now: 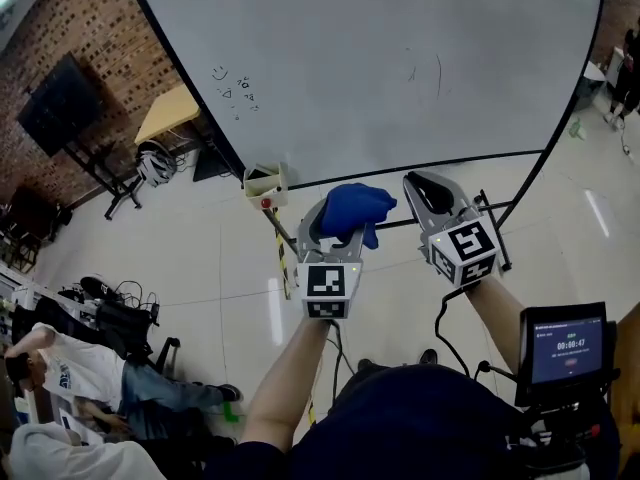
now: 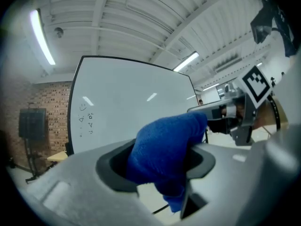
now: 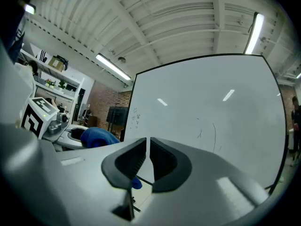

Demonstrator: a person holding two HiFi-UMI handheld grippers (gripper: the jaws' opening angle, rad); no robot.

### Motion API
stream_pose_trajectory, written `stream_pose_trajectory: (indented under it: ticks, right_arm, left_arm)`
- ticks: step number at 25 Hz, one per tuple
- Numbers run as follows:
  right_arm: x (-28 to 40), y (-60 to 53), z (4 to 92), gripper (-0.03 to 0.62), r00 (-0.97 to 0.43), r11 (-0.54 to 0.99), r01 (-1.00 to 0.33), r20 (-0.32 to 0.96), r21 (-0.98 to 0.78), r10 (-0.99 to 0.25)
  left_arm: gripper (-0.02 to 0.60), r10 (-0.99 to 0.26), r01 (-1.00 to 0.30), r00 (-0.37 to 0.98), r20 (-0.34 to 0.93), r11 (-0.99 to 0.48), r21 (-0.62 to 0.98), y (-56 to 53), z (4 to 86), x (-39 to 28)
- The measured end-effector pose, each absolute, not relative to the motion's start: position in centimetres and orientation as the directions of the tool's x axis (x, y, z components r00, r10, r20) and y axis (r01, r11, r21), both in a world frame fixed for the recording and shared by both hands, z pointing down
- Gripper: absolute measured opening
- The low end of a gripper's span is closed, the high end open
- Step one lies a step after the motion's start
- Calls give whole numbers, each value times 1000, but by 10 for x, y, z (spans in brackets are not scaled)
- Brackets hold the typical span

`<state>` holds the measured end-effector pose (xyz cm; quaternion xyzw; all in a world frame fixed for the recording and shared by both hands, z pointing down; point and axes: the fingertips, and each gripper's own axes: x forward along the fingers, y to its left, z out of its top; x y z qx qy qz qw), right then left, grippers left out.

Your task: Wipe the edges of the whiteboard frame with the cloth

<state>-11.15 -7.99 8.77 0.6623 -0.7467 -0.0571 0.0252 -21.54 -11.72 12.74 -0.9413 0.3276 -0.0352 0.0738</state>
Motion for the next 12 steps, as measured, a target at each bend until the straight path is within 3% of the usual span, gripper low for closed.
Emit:
stream_pose_trajectory:
  ticks: [12]
  right_arm:
    - [-72, -39, 104, 31, -116, 115, -992, -16, 50, -993]
  left_arm:
    - [242, -632, -619, 774, 46, -770, -155, -60, 124, -177]
